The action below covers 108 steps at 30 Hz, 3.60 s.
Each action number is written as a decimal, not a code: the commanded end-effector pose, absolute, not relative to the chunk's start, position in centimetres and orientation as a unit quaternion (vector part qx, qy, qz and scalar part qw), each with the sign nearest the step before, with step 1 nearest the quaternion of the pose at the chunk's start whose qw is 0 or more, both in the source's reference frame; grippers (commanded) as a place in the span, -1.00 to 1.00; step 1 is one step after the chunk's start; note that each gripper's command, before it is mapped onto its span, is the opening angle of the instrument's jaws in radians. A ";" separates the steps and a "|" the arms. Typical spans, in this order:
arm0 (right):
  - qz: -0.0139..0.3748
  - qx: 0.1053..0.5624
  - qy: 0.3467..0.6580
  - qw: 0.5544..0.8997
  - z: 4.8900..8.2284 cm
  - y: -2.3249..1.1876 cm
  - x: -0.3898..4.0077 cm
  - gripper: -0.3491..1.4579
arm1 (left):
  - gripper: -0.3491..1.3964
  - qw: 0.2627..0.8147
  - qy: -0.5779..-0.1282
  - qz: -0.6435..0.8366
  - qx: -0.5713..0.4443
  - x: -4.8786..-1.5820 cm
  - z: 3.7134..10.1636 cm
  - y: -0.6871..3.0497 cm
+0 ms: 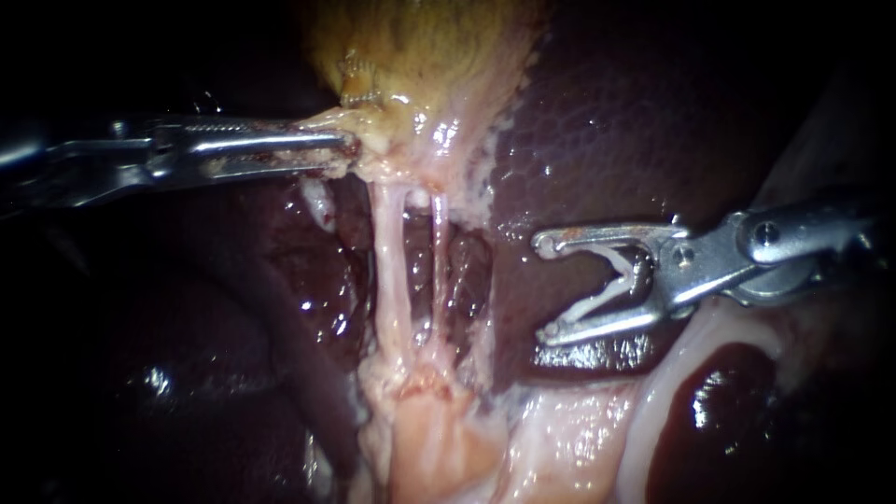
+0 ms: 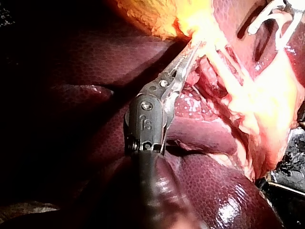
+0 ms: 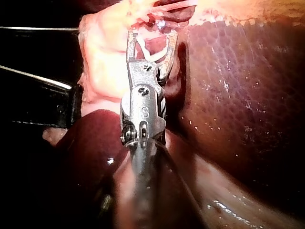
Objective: Clipping first clip left tube
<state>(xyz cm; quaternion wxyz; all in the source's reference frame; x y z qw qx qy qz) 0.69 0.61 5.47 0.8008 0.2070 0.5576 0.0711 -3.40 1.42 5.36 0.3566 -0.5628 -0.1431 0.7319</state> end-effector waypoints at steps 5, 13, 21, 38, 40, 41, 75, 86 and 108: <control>0.071 0.207 0.558 0.801 5.47 0.61 0.69 -0.06 | -1.00 0.357 -0.148 0.731 -0.563 -3.29 5.11 1.42; 0.071 0.207 0.557 0.801 5.47 0.61 0.69 -0.06 | -1.00 0.359 -0.151 0.725 -0.568 -3.16 4.72 1.34; 0.070 0.210 0.558 0.800 5.40 0.53 0.83 -0.06 | -1.00 0.359 -0.151 0.724 -0.569 -3.15 4.69 1.34; 0.060 0.223 0.559 0.797 5.45 0.06 1.76 -0.06 | -1.00 0.358 -0.153 0.724 -0.570 -3.11 4.74 1.39; 0.063 0.222 0.558 0.797 5.54 0.06 1.81 -0.06 | -1.00 0.358 -0.153 0.724 -0.570 -3.11 4.74 1.38; 0.063 0.221 0.557 0.798 5.58 0.06 1.82 -0.06 | -1.00 0.358 -0.153 0.724 -0.570 -3.11 4.74 1.38; 0.088 0.245 0.562 0.785 5.92 0.03 2.53 -0.06 | -1.00 0.359 -0.151 0.724 -0.569 -3.18 4.72 1.38; 0.092 0.290 0.573 0.761 5.50 -0.24 2.50 -0.07 | -1.00 0.359 -0.151 0.724 -0.569 -3.17 4.71 1.38; 0.131 0.314 0.562 0.754 5.44 -0.28 2.50 -0.47 | -1.00 0.359 -0.151 0.724 -0.569 -3.18 4.71 1.37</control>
